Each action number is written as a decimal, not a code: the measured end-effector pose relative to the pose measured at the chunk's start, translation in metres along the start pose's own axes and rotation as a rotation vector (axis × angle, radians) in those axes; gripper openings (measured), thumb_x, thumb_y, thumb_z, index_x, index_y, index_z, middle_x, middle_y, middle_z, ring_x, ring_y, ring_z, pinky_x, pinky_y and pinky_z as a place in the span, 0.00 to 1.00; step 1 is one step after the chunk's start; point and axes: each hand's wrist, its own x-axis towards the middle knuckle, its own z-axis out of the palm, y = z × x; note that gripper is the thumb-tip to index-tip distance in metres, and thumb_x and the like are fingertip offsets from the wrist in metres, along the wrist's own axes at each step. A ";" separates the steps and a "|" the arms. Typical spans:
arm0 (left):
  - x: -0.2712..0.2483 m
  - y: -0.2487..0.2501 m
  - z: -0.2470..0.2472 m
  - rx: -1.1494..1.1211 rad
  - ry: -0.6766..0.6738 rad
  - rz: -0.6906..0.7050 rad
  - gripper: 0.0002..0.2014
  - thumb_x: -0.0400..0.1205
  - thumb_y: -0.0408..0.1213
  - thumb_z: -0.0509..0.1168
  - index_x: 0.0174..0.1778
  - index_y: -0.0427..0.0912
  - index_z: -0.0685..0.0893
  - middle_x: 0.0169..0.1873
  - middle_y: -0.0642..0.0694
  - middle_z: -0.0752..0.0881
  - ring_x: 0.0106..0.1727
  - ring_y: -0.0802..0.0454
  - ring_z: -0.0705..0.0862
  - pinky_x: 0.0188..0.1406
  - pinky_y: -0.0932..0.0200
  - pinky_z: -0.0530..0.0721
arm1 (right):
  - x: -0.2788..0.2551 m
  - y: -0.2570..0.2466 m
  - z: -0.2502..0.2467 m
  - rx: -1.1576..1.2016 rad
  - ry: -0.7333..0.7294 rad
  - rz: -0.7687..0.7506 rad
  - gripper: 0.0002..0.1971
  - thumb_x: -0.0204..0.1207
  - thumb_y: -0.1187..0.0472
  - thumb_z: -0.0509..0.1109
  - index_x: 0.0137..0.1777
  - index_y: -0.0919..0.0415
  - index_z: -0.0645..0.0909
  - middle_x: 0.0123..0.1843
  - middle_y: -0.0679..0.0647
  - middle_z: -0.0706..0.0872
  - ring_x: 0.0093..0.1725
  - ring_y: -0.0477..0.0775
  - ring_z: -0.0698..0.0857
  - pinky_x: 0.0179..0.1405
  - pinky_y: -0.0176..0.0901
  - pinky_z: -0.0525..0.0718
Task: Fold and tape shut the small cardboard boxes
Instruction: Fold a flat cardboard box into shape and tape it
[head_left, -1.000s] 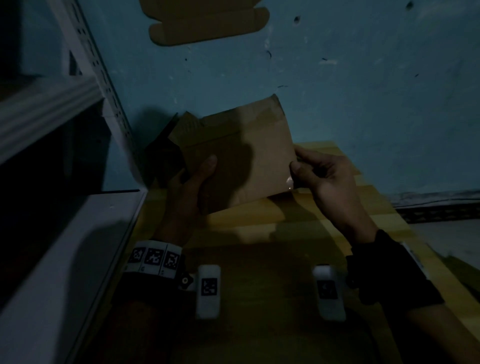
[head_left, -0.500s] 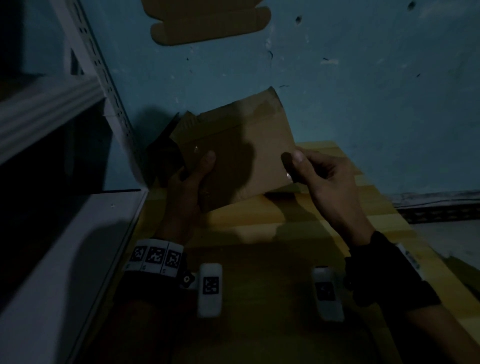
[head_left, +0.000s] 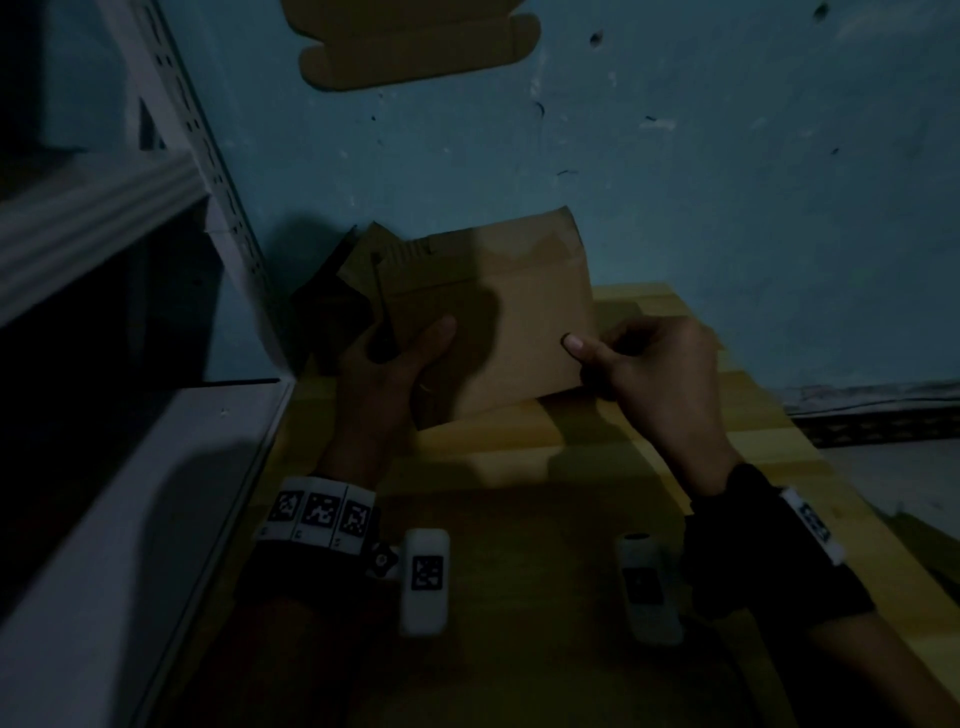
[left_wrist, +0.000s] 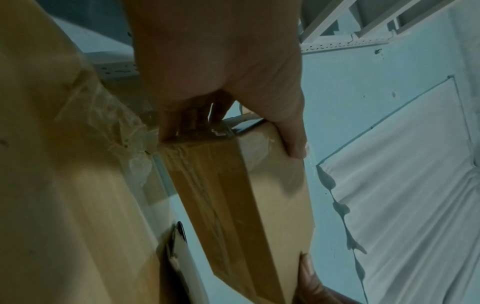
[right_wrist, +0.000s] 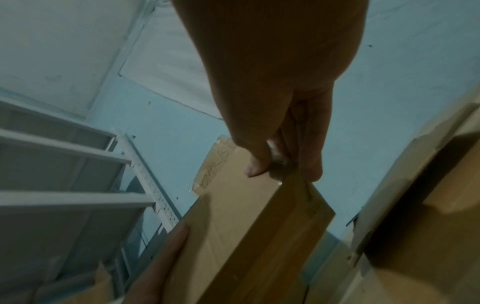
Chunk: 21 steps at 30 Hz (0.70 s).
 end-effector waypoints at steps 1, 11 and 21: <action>0.000 -0.001 0.000 0.006 0.000 0.008 0.29 0.65 0.47 0.78 0.63 0.45 0.86 0.54 0.49 0.92 0.55 0.50 0.91 0.51 0.52 0.90 | 0.000 0.001 0.000 -0.005 -0.005 -0.007 0.18 0.73 0.45 0.82 0.26 0.53 0.88 0.26 0.48 0.89 0.27 0.49 0.89 0.39 0.57 0.90; 0.000 0.000 0.004 -0.019 0.013 0.016 0.35 0.60 0.51 0.83 0.63 0.46 0.86 0.55 0.47 0.92 0.56 0.48 0.91 0.48 0.54 0.90 | -0.001 0.004 0.002 0.089 0.039 0.012 0.14 0.74 0.58 0.83 0.28 0.50 0.87 0.27 0.44 0.89 0.29 0.45 0.90 0.39 0.55 0.91; -0.002 0.006 0.007 -0.110 0.033 -0.029 0.17 0.74 0.41 0.75 0.60 0.47 0.86 0.48 0.52 0.92 0.46 0.58 0.92 0.36 0.63 0.89 | -0.002 0.001 0.004 0.420 0.118 0.127 0.06 0.77 0.70 0.78 0.39 0.72 0.90 0.34 0.60 0.92 0.33 0.52 0.92 0.42 0.53 0.93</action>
